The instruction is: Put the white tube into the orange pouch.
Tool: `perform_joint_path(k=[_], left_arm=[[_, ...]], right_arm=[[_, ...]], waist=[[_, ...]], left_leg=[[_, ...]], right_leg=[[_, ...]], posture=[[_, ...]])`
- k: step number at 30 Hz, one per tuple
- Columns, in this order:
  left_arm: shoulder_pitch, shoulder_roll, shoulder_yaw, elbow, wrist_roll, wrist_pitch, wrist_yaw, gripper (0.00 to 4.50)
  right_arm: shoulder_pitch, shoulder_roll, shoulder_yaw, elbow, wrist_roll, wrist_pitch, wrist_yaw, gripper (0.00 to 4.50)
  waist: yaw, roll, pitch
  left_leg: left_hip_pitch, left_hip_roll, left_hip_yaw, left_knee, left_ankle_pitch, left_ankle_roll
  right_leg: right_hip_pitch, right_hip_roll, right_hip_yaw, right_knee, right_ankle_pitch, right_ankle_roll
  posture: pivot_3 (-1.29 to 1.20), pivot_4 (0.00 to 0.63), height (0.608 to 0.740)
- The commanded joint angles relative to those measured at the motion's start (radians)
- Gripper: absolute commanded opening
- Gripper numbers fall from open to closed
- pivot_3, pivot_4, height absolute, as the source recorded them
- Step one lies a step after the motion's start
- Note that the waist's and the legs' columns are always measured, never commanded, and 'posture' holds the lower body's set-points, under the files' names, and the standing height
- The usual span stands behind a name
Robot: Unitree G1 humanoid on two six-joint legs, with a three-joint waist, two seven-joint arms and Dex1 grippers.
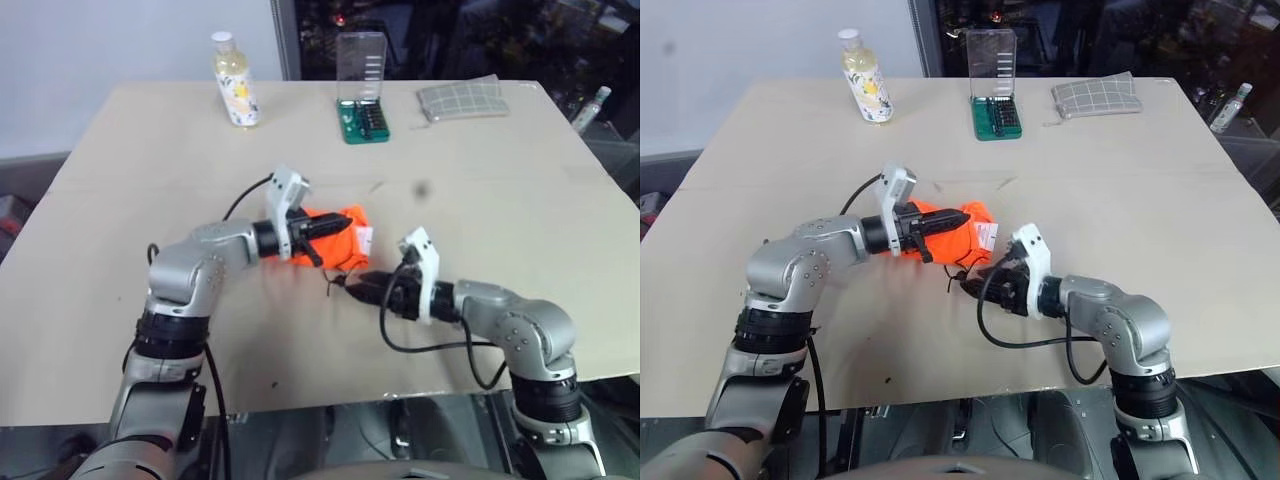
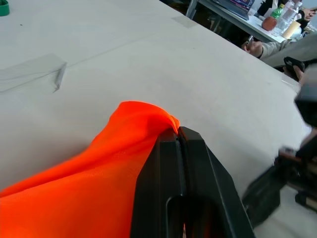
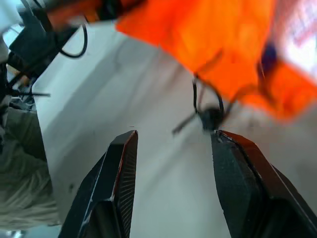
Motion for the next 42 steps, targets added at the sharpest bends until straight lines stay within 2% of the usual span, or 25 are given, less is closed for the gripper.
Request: perform_joint_path(k=[1,14,19,28,31,34,35,42], left_arm=[[-0.027,-0.028,-0.012,-0.015,-0.006,0.001,0.017,0.00],[-0.046,-0.098,-0.010,-0.005,0.003,0.009,0.090,0.00],[-0.042,-0.106,-0.009,-0.014,-0.004,0.015,0.102,0.00],[-0.044,-0.111,-0.001,0.001,0.000,0.005,0.114,0.00],[-0.048,-0.116,0.005,0.004,-0.004,0.006,0.122,0.00],[-0.049,-0.118,0.008,0.005,-0.008,0.009,0.126,0.00],[-0.050,-0.120,0.012,0.006,-0.010,0.010,0.129,0.00],[-0.059,-0.144,0.046,0.013,-0.032,0.025,0.144,0.00]], right_arm=[[0.011,0.020,0.027,0.031,-0.006,-0.052,-0.034,2.35],[0.013,0.125,0.041,0.215,-0.060,-0.238,-0.140,2.35],[-0.001,0.181,0.005,0.299,-0.075,-0.332,-0.185,2.35],[0.010,0.178,0.010,0.321,-0.071,-0.385,-0.177,2.35],[0.029,0.170,0.016,0.296,-0.062,-0.382,-0.173,1.65],[0.047,0.149,0.026,0.268,-0.063,-0.381,-0.165,0.28],[0.056,0.138,0.029,0.249,-0.060,-0.376,-0.161,0.03],[0.098,0.034,-0.024,0.052,0.048,-0.276,-0.150,0.03]], waist=[[-0.003,0.000,0.000],[-0.006,0.000,0.000],[-0.006,0.000,-0.001],[-0.005,0.000,-0.001],[-0.005,0.000,-0.001],[-0.003,-0.001,-0.001],[-0.002,-0.001,-0.001],[0.005,-0.001,-0.001]], left_leg=[[0.000,0.000,0.000,0.000,0.000,0.000],[0.002,0.002,0.000,0.000,0.000,0.000],[0.004,0.003,0.000,0.000,0.000,0.000],[0.005,0.002,0.000,0.000,0.000,0.000],[0.005,0.002,0.000,0.000,0.000,0.000],[0.005,0.002,0.000,0.000,0.000,0.000],[0.005,0.002,0.000,0.000,0.000,0.000],[0.005,0.001,0.000,0.000,0.000,0.000]], right_leg=[[0.000,0.001,0.000,0.000,0.000,0.000],[0.001,0.002,0.001,0.001,0.000,0.000],[0.002,0.003,0.001,0.001,0.000,0.000],[0.004,0.003,0.002,0.001,0.000,0.000],[0.004,0.003,0.002,0.001,0.000,0.000],[0.004,0.003,0.002,0.001,0.000,0.000],[0.004,0.003,0.002,0.001,0.000,0.000],[0.005,0.001,0.002,0.000,-0.002,-0.003]], posture=[[0.00,0.150,0.740],[0.00,0.150,0.740],[0.00,0.150,0.740],[0.00,0.150,0.740],[0.00,0.150,0.740],[0.00,0.150,0.740],[0.00,0.150,0.740],[0.00,0.150,0.740]])
